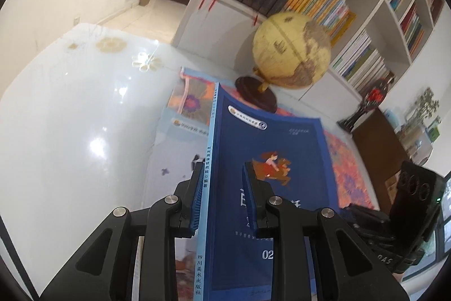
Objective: Organize books
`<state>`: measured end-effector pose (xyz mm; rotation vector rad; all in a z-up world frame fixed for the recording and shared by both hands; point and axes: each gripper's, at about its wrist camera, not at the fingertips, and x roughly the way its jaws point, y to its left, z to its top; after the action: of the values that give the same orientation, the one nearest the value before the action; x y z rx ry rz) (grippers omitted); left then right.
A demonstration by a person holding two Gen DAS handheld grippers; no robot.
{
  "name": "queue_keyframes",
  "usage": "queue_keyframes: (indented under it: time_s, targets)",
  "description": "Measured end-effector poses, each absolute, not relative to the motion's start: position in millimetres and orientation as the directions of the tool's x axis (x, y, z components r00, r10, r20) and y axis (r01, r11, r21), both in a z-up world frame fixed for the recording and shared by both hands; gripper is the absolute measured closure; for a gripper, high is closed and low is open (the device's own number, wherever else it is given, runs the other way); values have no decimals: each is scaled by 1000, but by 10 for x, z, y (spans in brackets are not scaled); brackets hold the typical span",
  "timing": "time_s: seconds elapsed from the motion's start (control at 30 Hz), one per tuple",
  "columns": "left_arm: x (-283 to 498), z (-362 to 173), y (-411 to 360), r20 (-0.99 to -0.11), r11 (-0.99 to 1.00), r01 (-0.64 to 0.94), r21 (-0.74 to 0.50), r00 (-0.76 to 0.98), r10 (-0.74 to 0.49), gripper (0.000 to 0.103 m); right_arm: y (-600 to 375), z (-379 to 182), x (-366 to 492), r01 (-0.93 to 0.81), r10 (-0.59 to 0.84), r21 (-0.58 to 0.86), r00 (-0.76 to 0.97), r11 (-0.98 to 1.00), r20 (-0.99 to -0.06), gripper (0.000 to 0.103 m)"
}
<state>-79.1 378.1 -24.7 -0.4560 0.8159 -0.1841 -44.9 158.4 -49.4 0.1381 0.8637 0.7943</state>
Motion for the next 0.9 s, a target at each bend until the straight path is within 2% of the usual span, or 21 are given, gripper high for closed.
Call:
queue_keyframes:
  time_s: [0.23, 0.9]
  targets:
    - [-850, -366, 3855, -671, 875, -30, -484, 654, -349, 79, 1649, -639, -462, -562, 673, 427, 354, 708, -650, 86]
    - [-1150, -466, 3898, -721, 906, -106, -409, 646, -250, 78, 1767, -732, -509, -569, 674, 436, 312, 697, -670, 85]
